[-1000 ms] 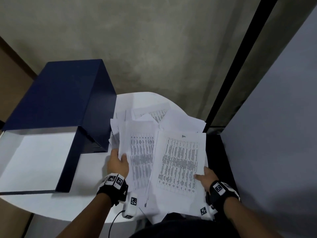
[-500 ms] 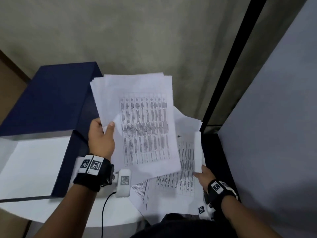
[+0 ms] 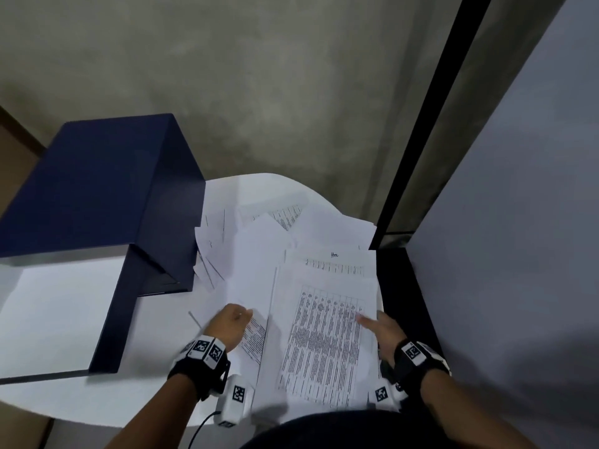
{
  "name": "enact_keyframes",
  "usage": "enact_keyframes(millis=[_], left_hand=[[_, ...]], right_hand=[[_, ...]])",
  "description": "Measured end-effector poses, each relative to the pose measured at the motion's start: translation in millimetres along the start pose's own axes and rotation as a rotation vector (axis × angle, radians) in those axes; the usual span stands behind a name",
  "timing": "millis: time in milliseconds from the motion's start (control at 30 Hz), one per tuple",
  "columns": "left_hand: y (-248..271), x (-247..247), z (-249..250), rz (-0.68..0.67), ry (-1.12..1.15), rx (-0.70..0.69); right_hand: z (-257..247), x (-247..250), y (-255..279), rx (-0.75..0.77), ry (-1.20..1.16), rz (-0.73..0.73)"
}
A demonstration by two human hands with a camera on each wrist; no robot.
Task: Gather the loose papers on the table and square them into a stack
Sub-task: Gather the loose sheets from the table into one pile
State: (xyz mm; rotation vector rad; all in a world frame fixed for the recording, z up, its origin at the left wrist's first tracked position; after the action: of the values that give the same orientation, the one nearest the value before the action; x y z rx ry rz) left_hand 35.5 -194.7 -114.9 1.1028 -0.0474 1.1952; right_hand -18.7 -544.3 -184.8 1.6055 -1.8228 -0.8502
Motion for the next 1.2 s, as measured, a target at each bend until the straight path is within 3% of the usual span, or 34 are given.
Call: enact_keyframes(millis=[167, 267, 333, 433, 667, 767, 867, 967, 1200], left_hand=[[-7, 18, -58, 0.164, -0.027, 0.305], [-22, 15, -94, 0.170, 0.134, 0.429], [-24, 16, -97, 0.165, 0.263, 0.386], [-13, 24, -78, 0.192, 0.217, 0.287], [-7, 40, -42, 0.474, 0.213, 0.126], [-6, 47, -32, 0.581, 0.426, 0.111], [-16, 41, -35, 0.510, 0.656, 0.163], [-18, 27, -34, 0.356, 0.683, 0.251], [-12, 16, -6, 0.464, 0.579, 0.299]], right_hand=[[5, 3, -12, 0.101, 0.236, 0.057], [9, 7, -22, 0.105, 0.307, 0.101], [8, 7, -24, 0.110, 0.301, 0.114], [6, 6, -23, 0.107, 0.297, 0.128], [6, 6, -22, 0.120, 0.336, 0.136], [6, 8, -21, 0.133, 0.351, 0.146], [7, 11, -18, 0.130, 0.378, 0.167], [7, 13, -14, 0.124, 0.393, 0.185], [6, 6, -17, 0.122, 0.496, 0.125]])
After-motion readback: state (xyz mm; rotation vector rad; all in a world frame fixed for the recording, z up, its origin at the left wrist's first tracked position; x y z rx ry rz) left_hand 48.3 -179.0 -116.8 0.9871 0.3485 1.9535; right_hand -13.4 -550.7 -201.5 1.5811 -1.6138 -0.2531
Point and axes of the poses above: each hand's wrist, its own y-axis away from the middle knuckle, its own x-axis out of the back of the hand, z = x × y, the point moved 6 cm from there along -y, towards the middle knuckle, and after that the axes turned 2 degrees about -z, right-handed, at the moved point
